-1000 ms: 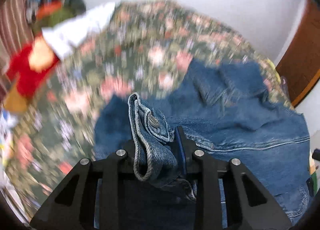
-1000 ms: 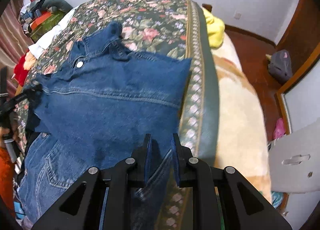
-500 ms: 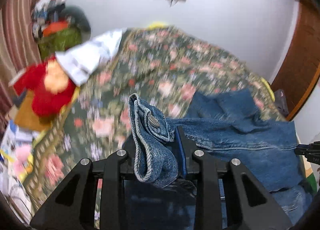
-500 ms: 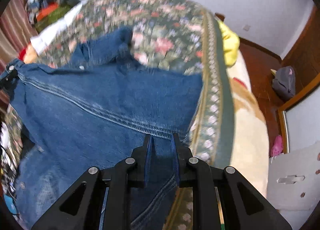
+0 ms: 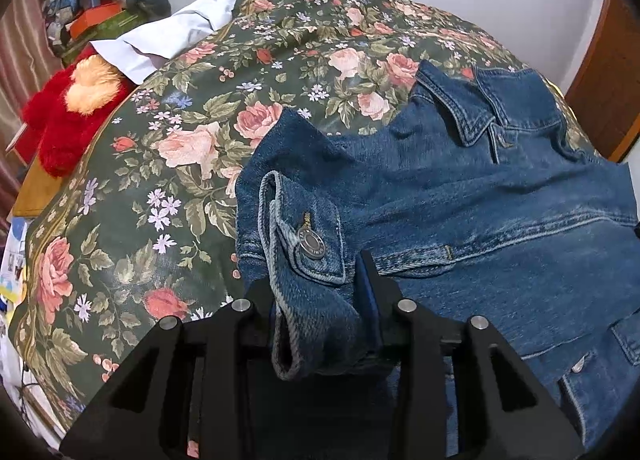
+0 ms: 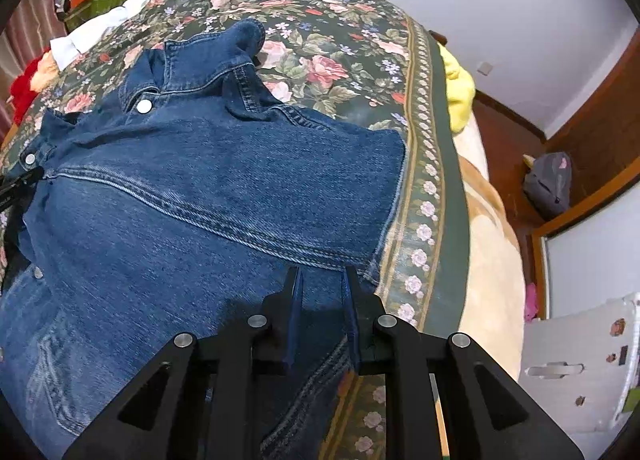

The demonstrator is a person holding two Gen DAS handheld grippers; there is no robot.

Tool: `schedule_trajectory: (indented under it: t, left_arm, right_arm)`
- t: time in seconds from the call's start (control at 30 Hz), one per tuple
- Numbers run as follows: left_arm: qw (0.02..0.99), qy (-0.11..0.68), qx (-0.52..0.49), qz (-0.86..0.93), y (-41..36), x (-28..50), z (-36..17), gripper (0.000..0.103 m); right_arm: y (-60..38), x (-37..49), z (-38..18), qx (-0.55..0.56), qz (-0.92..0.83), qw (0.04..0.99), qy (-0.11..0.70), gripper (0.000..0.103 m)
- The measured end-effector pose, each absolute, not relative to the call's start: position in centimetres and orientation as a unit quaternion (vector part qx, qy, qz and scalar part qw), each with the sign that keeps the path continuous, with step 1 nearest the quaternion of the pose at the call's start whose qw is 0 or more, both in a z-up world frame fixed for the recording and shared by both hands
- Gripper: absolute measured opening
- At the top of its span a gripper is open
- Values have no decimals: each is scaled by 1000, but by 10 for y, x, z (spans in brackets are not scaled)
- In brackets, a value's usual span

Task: Fold large clothes
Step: 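Fold the held cuff across the jacket body with the left gripper, then release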

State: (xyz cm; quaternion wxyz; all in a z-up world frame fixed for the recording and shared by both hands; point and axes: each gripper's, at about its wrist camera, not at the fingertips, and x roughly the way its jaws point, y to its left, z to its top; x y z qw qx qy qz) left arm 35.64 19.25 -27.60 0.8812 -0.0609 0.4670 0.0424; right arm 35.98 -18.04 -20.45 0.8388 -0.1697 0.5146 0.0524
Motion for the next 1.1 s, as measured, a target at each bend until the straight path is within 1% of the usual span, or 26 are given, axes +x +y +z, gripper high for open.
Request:
schedule_trajectory:
  t: [0.03,0.07,0.1,0.27,0.43,0.53,0.57,0.6,0.67,0.77,0.93,0.97,1.0,1.07,1.1]
  left_arm:
    - [881,467,-61,42,193,355,-275,37]
    - [881,466,-60,43,193,354,-275,37]
    - [882,466,-57,45,192,354,-275,37]
    - [879,471,-33,58,185,354,-273,37]
    - [875,476,-33,82,181,341,-255,39]
    - [880,463,5,106,183,326,-240,40]
    - [880,462,15,110,185,323,-239,45]
    - [878,464,20,114,190,321,-239,52]
    - [871,477,15,117,198,319,-244,56]
    - [862,494,-3,115,206,318,-252,57]
    - [867,489,-11,97,208,319,-236,59]
    - [869,486,-11,91,208,321,-232,63]
    - [874,479,-12,85,209,324,-225,70]
    - [879,471,-14,80,212,333,-216,78]
    - [880,468,-19,76,215,339,-212,81]
  right_arm:
    - [-183,358,-206,-183,30,840,509,35]
    - [-186,356,-205,-194,10,845,497,64]
    - [-192,353,-205,-199,-2,852,484,78]
    - [-229,359,-204,-95,34,848,521,79]
    - [-233,354,-198,-69,42,848,524,79]
    - [-231,348,-192,-50,69,850,520,79]
    - [-230,348,-193,-45,77,849,521,79]
    - [-228,348,-195,-43,82,848,522,79]
    - [-225,350,-203,-44,83,845,527,79]
    - [-231,354,-211,-10,85,839,538,79]
    - [-253,360,-207,67,102,819,561,79]
    - [-256,361,-204,76,104,818,561,79]
    - [-259,363,-200,80,105,819,558,79]
    - [-261,369,-192,83,105,825,549,79]
    - [-262,373,-188,85,103,829,543,79]
